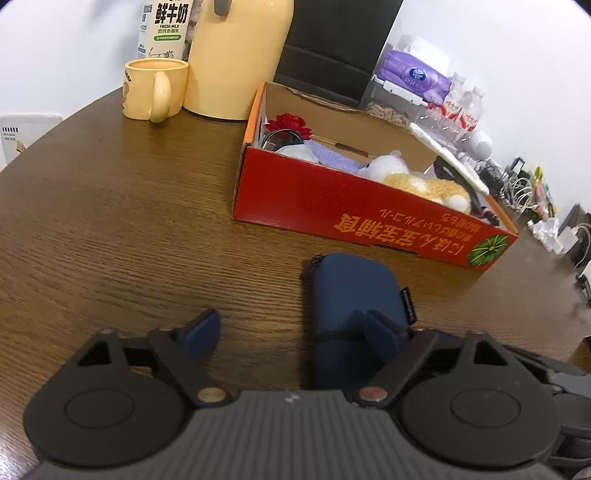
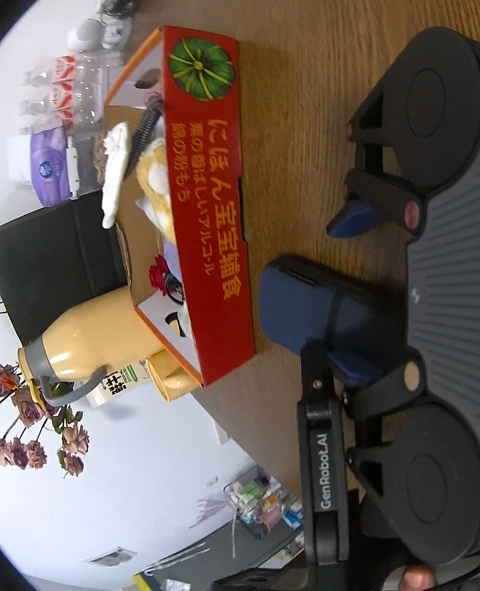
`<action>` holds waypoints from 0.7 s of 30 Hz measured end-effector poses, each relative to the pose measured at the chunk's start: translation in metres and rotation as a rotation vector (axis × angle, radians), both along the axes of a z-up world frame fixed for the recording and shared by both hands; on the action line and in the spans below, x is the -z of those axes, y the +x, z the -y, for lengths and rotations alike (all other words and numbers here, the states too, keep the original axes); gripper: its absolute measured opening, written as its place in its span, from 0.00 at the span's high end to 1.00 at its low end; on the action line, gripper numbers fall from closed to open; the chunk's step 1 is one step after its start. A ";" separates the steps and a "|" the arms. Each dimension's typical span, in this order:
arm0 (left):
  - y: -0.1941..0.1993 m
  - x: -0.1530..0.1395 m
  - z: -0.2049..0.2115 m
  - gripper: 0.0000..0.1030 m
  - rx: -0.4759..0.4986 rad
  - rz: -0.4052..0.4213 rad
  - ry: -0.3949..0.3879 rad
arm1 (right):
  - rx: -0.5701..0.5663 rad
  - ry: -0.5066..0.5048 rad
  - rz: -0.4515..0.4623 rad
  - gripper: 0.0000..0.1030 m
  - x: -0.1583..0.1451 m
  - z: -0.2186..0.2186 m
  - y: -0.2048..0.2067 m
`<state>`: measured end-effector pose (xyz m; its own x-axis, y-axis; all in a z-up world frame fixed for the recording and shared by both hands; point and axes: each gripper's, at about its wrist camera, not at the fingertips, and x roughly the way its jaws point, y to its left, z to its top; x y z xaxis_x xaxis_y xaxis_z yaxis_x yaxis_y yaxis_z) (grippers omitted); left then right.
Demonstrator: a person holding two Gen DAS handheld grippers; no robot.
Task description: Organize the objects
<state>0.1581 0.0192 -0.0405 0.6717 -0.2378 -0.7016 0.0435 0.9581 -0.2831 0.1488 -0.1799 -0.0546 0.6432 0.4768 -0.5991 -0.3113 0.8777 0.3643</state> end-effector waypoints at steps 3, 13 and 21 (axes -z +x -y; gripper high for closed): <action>-0.001 0.000 0.000 0.29 0.009 0.002 -0.020 | 0.001 0.006 -0.002 0.38 0.000 -0.001 -0.001; -0.002 0.000 0.005 0.54 0.028 -0.009 -0.063 | -0.024 0.076 -0.036 0.62 0.006 0.000 0.001; -0.006 -0.009 0.004 0.69 0.051 0.011 -0.148 | -0.008 0.101 0.026 0.74 -0.006 0.005 -0.008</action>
<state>0.1526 0.0153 -0.0318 0.6633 -0.3720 -0.6494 0.0949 0.9025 -0.4200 0.1405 -0.1845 -0.0489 0.6536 0.5391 -0.5312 -0.3286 0.8344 0.4425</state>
